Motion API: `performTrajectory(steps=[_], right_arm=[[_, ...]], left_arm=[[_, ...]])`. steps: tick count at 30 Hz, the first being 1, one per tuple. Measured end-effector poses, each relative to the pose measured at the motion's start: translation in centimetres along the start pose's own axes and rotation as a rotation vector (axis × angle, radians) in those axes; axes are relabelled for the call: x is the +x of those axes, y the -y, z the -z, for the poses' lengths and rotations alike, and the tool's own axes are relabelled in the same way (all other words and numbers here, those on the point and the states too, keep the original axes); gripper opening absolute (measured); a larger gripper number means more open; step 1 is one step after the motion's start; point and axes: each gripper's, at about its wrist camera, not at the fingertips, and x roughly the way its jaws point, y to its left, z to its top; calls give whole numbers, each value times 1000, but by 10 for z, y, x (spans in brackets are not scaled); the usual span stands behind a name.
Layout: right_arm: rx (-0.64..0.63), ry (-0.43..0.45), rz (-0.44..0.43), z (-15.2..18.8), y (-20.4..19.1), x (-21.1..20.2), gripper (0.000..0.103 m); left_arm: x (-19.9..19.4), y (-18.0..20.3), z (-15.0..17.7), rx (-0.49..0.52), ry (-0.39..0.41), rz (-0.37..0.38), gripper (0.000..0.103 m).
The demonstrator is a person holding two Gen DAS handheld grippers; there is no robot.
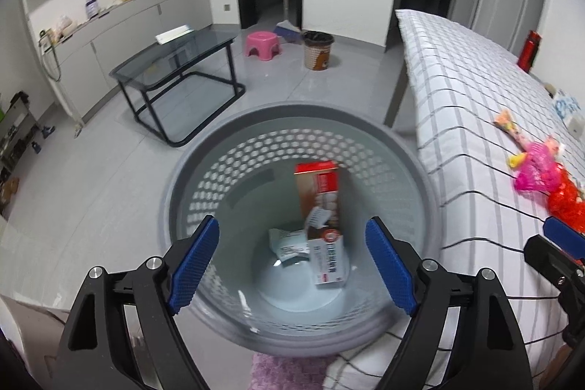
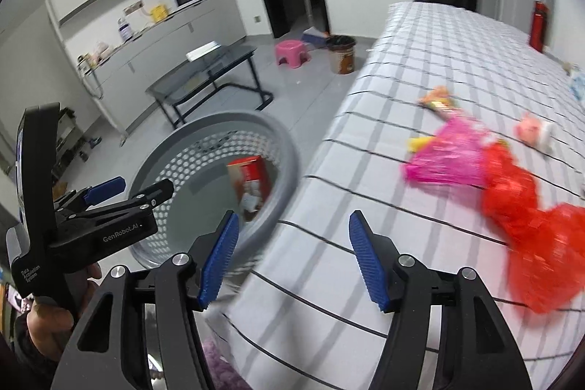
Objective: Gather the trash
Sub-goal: 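Move both tools back over the table toward the red bag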
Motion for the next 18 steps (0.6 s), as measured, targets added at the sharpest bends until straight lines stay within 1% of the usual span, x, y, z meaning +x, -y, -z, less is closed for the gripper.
performTrajectory(steps=[4, 10, 13, 18], right_arm=[[40, 35, 48, 8, 26, -30, 62], [79, 100, 149, 16, 68, -80, 64], [110, 123, 186, 23, 88, -98, 65], [179, 151, 269, 40, 130, -126, 66]], left_arm=[[-7, 26, -4, 39, 9, 39, 81], [-19, 76, -9, 104, 36, 105, 81], [-25, 103, -10, 143, 46, 139, 83], [-41, 147, -8, 212, 65, 211, 83]])
